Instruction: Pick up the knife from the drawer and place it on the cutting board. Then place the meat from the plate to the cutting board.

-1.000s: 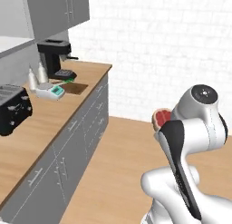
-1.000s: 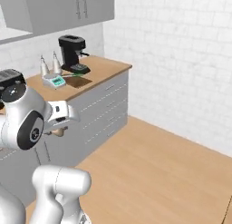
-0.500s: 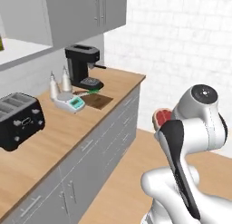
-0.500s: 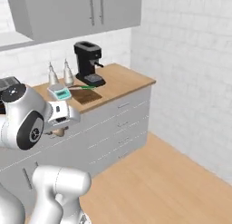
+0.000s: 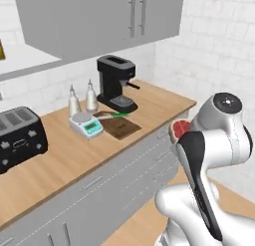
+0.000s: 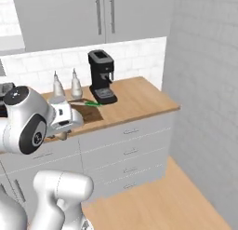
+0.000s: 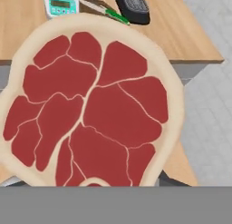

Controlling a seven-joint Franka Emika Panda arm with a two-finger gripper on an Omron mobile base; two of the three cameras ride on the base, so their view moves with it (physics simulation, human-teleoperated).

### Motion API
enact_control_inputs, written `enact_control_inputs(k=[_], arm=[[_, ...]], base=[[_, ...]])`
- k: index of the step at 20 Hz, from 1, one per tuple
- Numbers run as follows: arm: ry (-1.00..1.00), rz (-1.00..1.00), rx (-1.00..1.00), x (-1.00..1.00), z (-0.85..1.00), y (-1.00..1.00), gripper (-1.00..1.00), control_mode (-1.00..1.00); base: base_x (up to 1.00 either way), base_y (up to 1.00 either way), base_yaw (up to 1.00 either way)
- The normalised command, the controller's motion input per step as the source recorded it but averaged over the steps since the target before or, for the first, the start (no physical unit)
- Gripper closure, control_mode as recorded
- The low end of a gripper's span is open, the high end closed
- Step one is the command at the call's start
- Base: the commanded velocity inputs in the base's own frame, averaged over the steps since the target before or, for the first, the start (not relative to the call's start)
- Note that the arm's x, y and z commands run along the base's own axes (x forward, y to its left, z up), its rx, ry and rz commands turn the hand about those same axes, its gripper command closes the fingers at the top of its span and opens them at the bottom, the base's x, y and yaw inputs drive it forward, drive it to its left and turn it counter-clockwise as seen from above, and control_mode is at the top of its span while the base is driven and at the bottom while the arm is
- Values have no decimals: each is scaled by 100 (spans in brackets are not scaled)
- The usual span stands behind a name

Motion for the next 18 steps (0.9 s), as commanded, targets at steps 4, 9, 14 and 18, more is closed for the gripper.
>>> enact_control_inputs(k=[4, 9, 14, 18], arm=[[0, 0, 0, 0, 0, 0, 100, 100], [0, 0, 0, 0, 0, 0, 100, 100], [5, 10, 0, 6, -25, -16, 100, -100], [26, 11, 0, 74, -71, -32, 100, -100]], base=[[100, -27, 63], [82, -37, 60], [13, -33, 29], [0, 0, 0]])
